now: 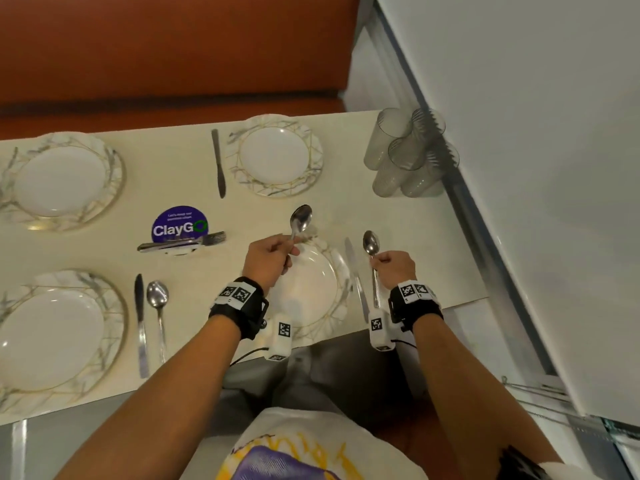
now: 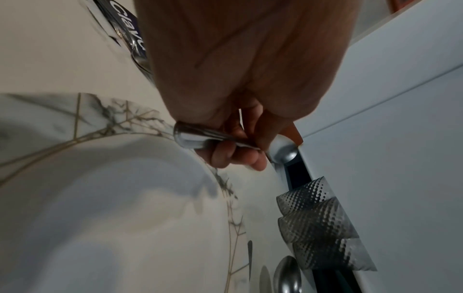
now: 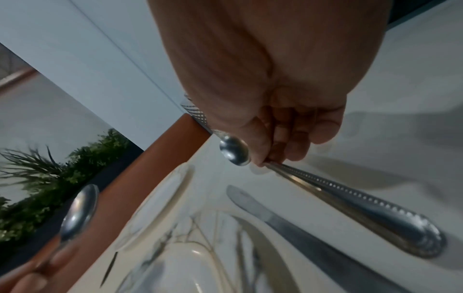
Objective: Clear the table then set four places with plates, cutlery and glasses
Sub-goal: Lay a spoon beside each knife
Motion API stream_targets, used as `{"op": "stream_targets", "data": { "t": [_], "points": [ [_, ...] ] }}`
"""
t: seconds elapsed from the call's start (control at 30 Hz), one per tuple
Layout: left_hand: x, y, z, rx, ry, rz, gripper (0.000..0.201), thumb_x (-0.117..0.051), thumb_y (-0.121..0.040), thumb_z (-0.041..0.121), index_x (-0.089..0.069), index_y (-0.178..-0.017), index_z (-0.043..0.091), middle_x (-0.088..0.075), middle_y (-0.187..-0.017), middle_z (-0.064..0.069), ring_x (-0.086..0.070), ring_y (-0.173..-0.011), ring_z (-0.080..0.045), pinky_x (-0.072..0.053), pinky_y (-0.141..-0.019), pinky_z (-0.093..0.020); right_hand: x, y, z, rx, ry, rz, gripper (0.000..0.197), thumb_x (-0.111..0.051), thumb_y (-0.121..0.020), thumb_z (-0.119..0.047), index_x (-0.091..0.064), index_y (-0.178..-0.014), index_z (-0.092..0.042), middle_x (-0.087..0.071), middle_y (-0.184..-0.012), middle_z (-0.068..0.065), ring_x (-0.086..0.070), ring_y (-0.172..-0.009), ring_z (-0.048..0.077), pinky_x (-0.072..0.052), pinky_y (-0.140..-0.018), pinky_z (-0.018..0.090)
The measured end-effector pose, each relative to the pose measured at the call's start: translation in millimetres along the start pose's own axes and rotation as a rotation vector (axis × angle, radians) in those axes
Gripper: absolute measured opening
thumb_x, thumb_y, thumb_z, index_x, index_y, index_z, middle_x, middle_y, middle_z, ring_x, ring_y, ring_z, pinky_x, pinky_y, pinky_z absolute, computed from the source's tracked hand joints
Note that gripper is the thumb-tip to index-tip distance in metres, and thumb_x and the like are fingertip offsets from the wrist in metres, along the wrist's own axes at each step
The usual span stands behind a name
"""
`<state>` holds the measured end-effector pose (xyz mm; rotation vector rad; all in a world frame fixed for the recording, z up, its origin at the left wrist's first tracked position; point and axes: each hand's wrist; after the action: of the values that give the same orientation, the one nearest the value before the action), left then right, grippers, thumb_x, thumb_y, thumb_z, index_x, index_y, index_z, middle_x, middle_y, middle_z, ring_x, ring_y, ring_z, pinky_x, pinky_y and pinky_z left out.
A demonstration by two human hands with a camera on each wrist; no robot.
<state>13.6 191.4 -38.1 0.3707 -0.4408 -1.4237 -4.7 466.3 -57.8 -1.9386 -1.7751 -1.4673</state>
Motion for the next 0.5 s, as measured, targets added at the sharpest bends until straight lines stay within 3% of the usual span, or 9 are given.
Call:
{"op": "stream_targets", "data": {
  "t": [0.13, 0.23, 0.3, 0.4, 0.43, 0.5],
  "points": [
    [-9, -1, -9, 0.050, 0.011, 0.040, 0.018, -0.067, -0.097, 0.027, -0.083, -0.088, 0.024, -0.073, -0.081, -0.012, -0.049, -0.062, -0.024, -0.038, -0.064, -0.040, -3, -6, 15, 0.017, 0.075, -0.032, 0.016, -0.068, -0.093, -0.018, -0.082, -0.093, -0.009, -0.078, -0.093, 0.007, -0.070, -0.085, 0.022, -0.051, -0.072, 0.022],
    [-12, -2, -9, 0.060, 0.003, 0.050, 0.020, -0.070, -0.096, 0.032, -0.082, -0.082, 0.024, -0.070, -0.074, -0.009, -0.050, -0.059, -0.022, -0.038, -0.059, -0.040, -4, -7, 22, 0.013, 0.086, -0.022, 0.014, -0.069, -0.091, -0.014, -0.082, -0.087, -0.010, -0.077, -0.086, 0.003, -0.065, -0.069, 0.011, -0.038, -0.051, 0.006],
    [-14, -1, -10, 0.061, -0.005, 0.058, 0.020, -0.070, -0.096, 0.033, -0.081, -0.083, 0.023, -0.070, -0.072, -0.008, -0.050, -0.058, -0.020, -0.037, -0.057, -0.037, -4, -8, 24, 0.009, 0.092, -0.012, 0.015, -0.069, -0.089, -0.013, -0.082, -0.082, -0.010, -0.077, -0.082, 0.002, -0.056, -0.059, 0.002, -0.036, -0.043, 0.003],
    [-16, 2, -10, 0.057, 0.019, 0.046, 0.017, -0.070, -0.096, 0.032, -0.082, -0.089, 0.021, -0.070, -0.074, -0.008, -0.051, -0.060, -0.021, -0.038, -0.062, -0.040, -5, -7, 24, 0.017, 0.128, -0.015, 0.014, -0.071, -0.087, -0.015, -0.082, -0.079, -0.011, -0.076, -0.078, 0.001, -0.054, -0.056, 0.000, -0.034, -0.043, 0.004],
    [-16, 2, -9, 0.053, 0.021, 0.043, 0.018, -0.071, -0.096, 0.033, -0.082, -0.089, 0.020, -0.070, -0.073, -0.008, -0.051, -0.060, -0.021, -0.039, -0.063, -0.040, -5, -9, 22, 0.015, 0.123, -0.012, 0.012, -0.072, -0.086, -0.015, -0.082, -0.079, -0.012, -0.077, -0.078, 0.001, -0.057, -0.057, 0.002, -0.037, -0.048, 0.005],
    [-16, 1, -7, 0.047, 0.016, 0.044, 0.020, -0.071, -0.096, 0.035, -0.082, -0.090, 0.019, -0.070, -0.073, -0.008, -0.051, -0.060, -0.021, -0.039, -0.065, -0.040, -5, -11, 20, 0.015, 0.106, -0.010, 0.011, -0.075, -0.085, -0.015, -0.082, -0.078, -0.011, -0.077, -0.077, 0.002, -0.065, -0.063, 0.010, -0.054, -0.061, 0.019]
  ]
}}
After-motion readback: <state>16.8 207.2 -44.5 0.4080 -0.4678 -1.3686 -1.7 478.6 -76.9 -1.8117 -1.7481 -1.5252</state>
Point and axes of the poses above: each hand's wrist, its own y-axis away from the middle knuckle, its own x-axis out of the back of the hand, z = x × y
